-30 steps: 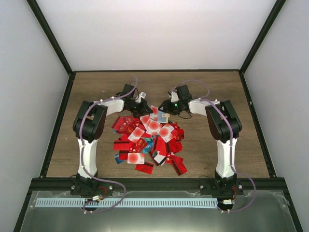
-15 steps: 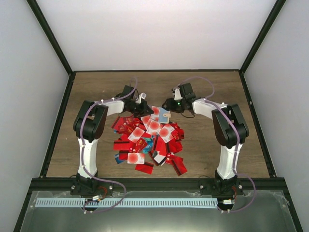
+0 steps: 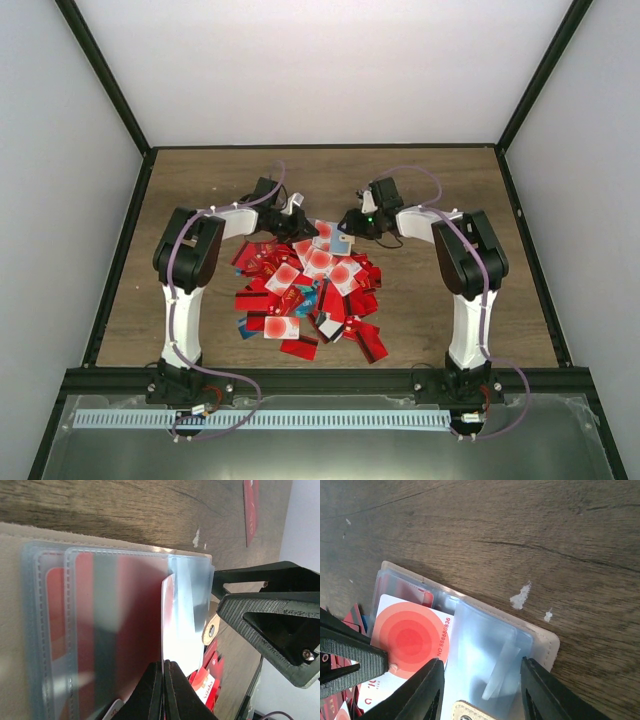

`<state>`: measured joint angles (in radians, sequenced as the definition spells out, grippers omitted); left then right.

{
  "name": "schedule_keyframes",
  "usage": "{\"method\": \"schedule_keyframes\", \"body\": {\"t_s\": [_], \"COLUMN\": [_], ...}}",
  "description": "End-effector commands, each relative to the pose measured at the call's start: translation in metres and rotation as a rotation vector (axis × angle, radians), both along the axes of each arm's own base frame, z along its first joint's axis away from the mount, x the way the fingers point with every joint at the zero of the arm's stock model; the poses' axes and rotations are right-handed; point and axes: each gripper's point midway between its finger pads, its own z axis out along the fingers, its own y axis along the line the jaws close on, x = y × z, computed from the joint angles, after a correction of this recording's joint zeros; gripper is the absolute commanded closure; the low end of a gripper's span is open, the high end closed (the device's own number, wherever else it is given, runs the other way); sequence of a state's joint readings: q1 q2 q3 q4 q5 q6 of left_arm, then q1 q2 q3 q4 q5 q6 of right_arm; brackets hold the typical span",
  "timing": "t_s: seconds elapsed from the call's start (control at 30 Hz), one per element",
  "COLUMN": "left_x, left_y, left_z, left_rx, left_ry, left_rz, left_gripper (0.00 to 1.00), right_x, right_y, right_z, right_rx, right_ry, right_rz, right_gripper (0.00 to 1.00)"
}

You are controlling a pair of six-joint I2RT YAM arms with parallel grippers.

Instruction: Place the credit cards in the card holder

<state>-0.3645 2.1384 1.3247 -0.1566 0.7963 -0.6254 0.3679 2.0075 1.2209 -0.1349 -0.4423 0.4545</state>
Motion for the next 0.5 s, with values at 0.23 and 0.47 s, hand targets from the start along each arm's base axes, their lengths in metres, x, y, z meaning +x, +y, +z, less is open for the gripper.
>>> {"method": "schedule_keyframes", "body": {"t_s": [0.23, 0.47], "left_x": [-0.0028, -0.002], "left_y": [-0.0061, -0.0097], "left_z": [-0.0066, -0.0057], "left_rx": [-0.048, -0.074], "left_ry": [0.043, 0.053], "left_rz": [-0.005, -0.009], "left_gripper": [0.96, 0.96], "right_x": [-0.0072, -0.0076], "right_y": [0.0036, 0.0038], "right_z": [-0.0181, -0.0159], "right_rx": [0.034, 0.036], "right_ry": [0.05, 0.047], "right_rz": [0.022, 0.025], "right_gripper": [0.57, 0.57]}}
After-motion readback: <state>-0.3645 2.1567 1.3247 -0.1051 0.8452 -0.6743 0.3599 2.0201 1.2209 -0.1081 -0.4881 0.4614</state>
